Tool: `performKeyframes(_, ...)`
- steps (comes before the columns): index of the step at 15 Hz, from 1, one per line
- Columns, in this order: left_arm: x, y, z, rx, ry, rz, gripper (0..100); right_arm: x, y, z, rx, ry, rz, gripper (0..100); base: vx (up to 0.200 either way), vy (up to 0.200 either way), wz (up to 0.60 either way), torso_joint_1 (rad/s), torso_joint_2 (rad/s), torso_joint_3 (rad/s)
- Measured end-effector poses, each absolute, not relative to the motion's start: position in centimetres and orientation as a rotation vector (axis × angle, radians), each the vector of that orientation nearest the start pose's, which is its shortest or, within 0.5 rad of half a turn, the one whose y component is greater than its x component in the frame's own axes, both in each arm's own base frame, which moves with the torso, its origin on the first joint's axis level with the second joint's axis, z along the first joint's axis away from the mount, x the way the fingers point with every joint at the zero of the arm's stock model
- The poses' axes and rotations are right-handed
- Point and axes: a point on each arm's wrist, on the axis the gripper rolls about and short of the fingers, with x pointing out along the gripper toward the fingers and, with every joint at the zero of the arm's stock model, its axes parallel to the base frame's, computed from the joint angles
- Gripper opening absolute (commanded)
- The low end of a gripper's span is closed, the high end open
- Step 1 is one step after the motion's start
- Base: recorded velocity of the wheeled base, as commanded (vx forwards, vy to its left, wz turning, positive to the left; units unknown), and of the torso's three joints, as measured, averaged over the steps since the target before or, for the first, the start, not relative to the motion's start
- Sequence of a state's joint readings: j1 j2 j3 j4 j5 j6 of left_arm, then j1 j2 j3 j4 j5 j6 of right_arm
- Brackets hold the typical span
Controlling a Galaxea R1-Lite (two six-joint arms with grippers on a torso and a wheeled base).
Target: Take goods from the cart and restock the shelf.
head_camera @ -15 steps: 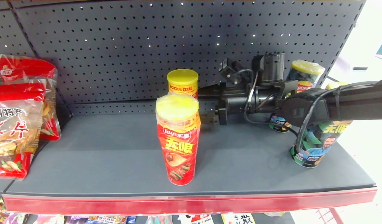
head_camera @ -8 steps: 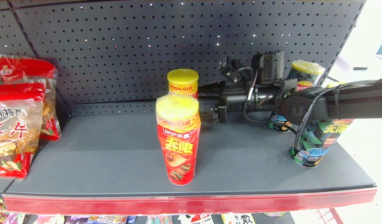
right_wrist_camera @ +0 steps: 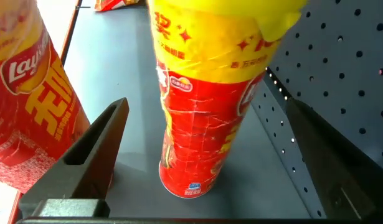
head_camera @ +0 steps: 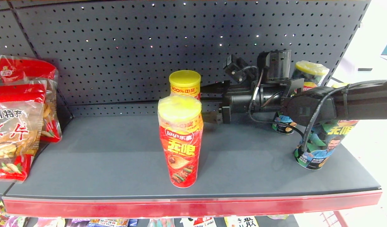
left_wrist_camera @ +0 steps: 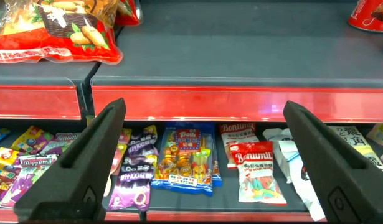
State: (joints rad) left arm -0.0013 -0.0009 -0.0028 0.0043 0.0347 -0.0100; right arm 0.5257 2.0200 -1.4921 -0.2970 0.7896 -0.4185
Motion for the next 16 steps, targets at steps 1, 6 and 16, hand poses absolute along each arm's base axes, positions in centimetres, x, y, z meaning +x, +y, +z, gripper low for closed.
performKeyframes(1, -2.3, 0.1, 7.6, -0.01, 0.001, 0.033, 100, 34.9, 22.1, 22.6, -0.322, -0.032, 1.339, 100, 0.0, 0.0, 0.0, 0.0, 0.0, 0.0)
performKeyframes(6, -2.3, 0.1, 7.6, -0.01, 0.0, 0.033, 100, 34.8, 22.1, 22.8, -0.32, -0.038, 1.337, 100, 0.0, 0.0, 0.0, 0.0, 0.0, 0.0)
performKeyframes(16, -2.3, 0.1, 7.6, -0.01, 0.0, 0.033, 100, 35.5, 22.1, 24.2, -0.316, -0.075, 1.288, 100, 0.0, 0.0, 0.0, 0.0, 0.0, 0.0)
